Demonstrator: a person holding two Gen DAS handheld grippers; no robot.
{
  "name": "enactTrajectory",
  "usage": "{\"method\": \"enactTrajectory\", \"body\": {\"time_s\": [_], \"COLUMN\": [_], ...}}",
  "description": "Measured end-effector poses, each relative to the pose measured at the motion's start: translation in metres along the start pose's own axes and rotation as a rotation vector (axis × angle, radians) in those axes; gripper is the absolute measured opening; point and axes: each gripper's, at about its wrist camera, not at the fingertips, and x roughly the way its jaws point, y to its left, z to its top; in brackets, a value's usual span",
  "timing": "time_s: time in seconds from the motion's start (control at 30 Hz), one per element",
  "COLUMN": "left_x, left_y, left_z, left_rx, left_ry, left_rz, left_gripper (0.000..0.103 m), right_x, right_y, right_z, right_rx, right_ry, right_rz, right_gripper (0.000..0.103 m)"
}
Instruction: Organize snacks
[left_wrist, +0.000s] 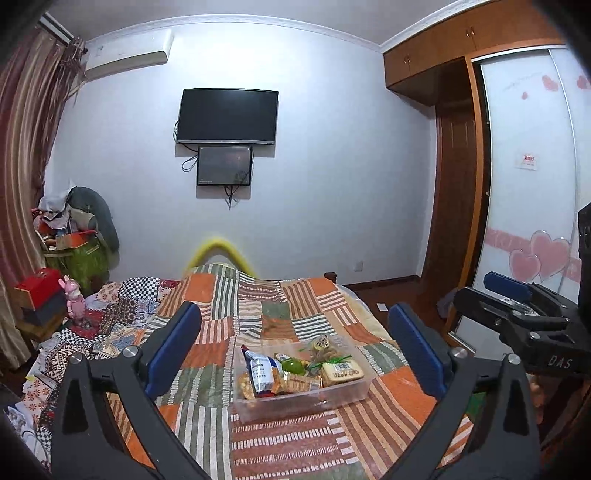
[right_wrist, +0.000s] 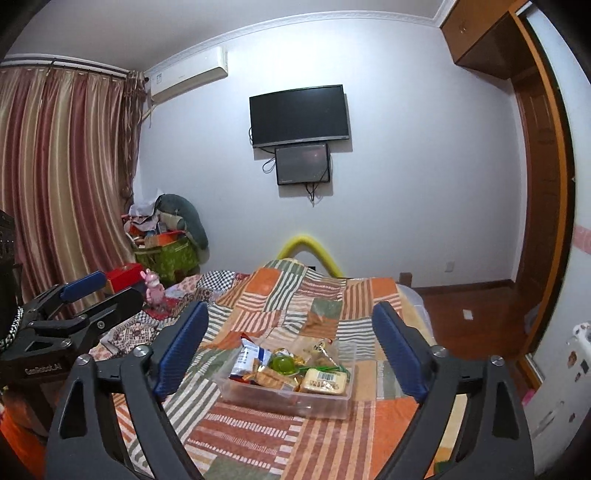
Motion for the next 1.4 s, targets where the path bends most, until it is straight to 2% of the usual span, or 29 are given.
{"method": "enactTrajectory", "body": {"time_s": [0.13,0.57,1.4], "left_x": [-0.005,-0.010,-0.010], "left_y": [-0.001,0.000,-0.001], "left_z": [-0.007,-0.019,-0.022], "left_rx": [0.000,-0.001,-0.008], "left_ry": [0.006,0.022,0.014], "left_rz": [0.014,0.024,0.032], "left_gripper": [0.103,0.103,0.103], "right_x": [-0.002,-0.019,-0.023], "right_y": [0.001,0.002,0.008], "right_z": [-0.006,-0.021,-0.021], "right_rx": [0.007,0.005,-0.018], "right_ry": [-0.012,-0.007,-0.008], "right_rz": [-0.021,-0.043,-0.057], "right_gripper": [0.103,0.103,0.103]}}
